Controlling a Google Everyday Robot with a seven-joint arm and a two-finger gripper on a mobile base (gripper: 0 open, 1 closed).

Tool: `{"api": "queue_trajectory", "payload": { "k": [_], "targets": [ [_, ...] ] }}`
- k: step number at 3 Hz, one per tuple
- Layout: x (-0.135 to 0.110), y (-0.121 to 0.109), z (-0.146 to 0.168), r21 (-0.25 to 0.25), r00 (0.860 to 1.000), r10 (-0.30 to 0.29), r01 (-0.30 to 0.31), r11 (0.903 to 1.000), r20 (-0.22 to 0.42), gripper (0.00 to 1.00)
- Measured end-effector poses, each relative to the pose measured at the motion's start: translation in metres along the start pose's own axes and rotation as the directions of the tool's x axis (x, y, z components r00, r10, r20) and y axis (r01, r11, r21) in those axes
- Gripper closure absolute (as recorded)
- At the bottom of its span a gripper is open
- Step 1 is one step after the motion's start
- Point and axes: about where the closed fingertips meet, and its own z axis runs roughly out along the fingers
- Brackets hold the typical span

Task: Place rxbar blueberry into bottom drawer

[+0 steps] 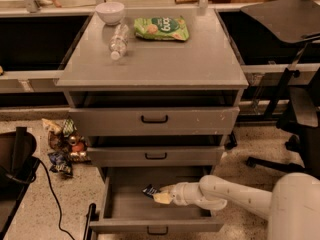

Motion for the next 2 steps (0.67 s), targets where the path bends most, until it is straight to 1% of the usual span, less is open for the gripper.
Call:
{"api": "queue_trajectory", "payload": {
  "k": [1,2],
  "targets": [
    [0.012,-0.002,0.051,-0.02,0.999,0.039,-0.039,0.999,-0.016,1.0],
    [0.021,-0.003,0.088,-0.047,0.997,0.077,-0.078,0.9959,-0.022,0.81]
  ]
}}
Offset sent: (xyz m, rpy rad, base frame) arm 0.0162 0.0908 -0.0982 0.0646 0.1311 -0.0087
